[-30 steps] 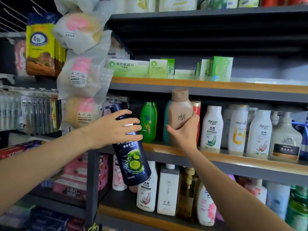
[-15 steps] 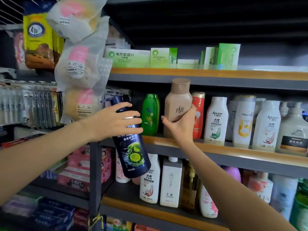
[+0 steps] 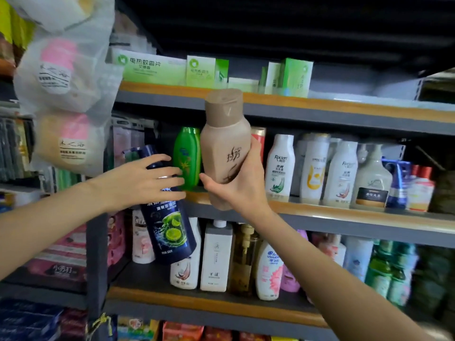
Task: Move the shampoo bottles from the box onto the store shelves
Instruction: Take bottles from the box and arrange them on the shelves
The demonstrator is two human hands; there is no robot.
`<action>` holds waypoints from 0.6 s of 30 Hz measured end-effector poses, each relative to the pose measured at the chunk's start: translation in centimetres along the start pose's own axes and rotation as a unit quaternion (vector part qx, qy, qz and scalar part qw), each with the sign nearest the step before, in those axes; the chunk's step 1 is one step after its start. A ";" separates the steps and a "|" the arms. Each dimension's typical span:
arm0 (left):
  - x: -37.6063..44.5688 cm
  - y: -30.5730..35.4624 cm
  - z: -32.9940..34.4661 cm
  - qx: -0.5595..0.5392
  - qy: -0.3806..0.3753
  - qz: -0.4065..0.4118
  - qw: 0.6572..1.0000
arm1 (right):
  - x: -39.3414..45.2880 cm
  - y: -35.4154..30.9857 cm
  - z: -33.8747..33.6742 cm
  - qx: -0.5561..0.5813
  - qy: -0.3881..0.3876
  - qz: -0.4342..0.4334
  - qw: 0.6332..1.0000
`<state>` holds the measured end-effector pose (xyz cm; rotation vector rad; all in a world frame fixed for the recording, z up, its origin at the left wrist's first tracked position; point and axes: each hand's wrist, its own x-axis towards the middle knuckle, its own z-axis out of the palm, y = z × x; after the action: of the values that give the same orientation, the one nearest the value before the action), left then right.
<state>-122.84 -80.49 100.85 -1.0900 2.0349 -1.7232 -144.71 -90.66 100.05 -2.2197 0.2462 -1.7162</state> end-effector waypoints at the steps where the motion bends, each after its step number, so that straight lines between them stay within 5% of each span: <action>1: 0.1 -0.1 -0.1 0.001 0.007 -0.012 1.000 | 0.1 0.1 -0.1 0.002 0.001 0.006 1.000; 13: -0.9 -1.0 -2.1 0.011 -0.003 -0.033 0.999 | -0.6 0.3 1.4 0.013 -0.073 0.059 0.995; 18: -3.4 -1.5 -3.2 0.012 -0.039 -0.047 0.998 | 0.8 -0.5 5.8 0.066 -0.005 0.064 0.996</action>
<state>-121.92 -75.89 102.22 -1.2424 1.9397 -1.7161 -138.97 -89.59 99.71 -2.0723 0.2580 -1.6053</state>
